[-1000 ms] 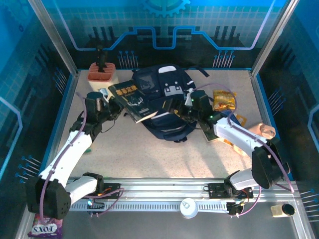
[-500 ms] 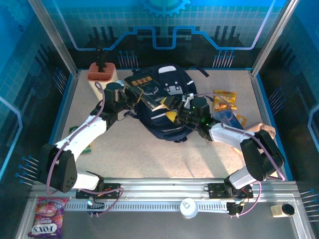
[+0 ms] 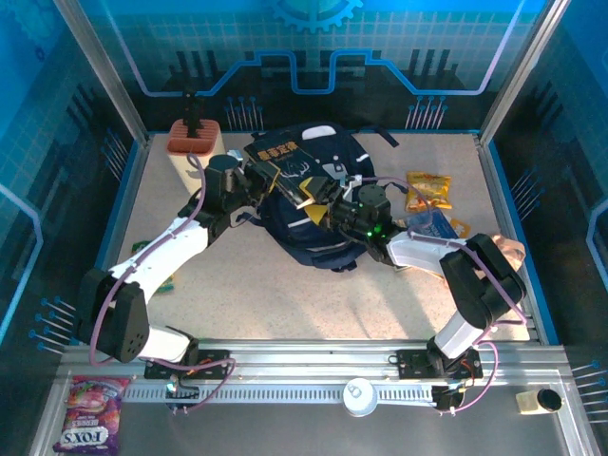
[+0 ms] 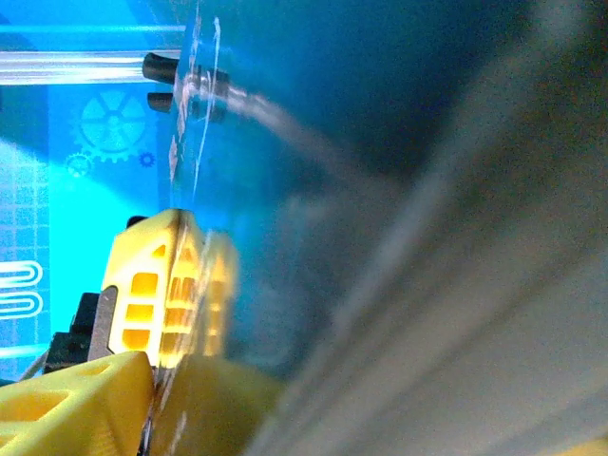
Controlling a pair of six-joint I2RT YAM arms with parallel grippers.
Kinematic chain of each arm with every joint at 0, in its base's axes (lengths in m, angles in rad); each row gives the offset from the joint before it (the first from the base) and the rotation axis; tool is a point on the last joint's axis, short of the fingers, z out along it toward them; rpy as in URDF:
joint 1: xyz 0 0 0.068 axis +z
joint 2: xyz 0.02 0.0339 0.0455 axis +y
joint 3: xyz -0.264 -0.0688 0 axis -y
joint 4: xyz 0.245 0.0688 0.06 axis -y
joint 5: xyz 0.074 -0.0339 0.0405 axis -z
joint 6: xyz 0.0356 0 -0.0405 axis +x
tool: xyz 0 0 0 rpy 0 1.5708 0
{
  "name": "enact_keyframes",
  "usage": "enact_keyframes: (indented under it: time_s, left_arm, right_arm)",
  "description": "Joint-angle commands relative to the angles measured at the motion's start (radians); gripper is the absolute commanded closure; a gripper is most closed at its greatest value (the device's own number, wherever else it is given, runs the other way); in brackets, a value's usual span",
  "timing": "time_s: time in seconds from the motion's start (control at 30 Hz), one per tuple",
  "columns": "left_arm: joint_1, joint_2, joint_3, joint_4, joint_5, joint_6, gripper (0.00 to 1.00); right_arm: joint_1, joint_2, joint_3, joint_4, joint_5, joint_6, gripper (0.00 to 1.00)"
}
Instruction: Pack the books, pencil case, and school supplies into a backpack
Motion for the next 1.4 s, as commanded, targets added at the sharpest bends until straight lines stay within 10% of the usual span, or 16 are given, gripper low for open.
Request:
enact_keyframes:
  time_s: [0.0,0.53,0.9,1.37]
  left_arm:
    - [-0.008,-0.011,0.028,0.094,-0.013,-0.007,1.00]
    - [-0.008,-0.048,-0.016,0.006,0.007,0.052,1.00]
    - [-0.013,-0.087,-0.030,-0.201,-0.053,0.358,0.35]
    - [-0.238,0.178,0.260,-0.481,-0.053,0.962,0.09]
  right_arm:
    - [-0.003,0.003,0.013,0.060,0.048,0.000,0.19]
    - [-0.051,0.006,-0.009,0.095,0.025,-0.004,0.69]
    - [-0.140,-0.140,-0.077,-0.071,0.010,-0.190,1.00]
    - [-0.418,-0.523,-0.103,-0.656,0.064,-0.481,1.00]
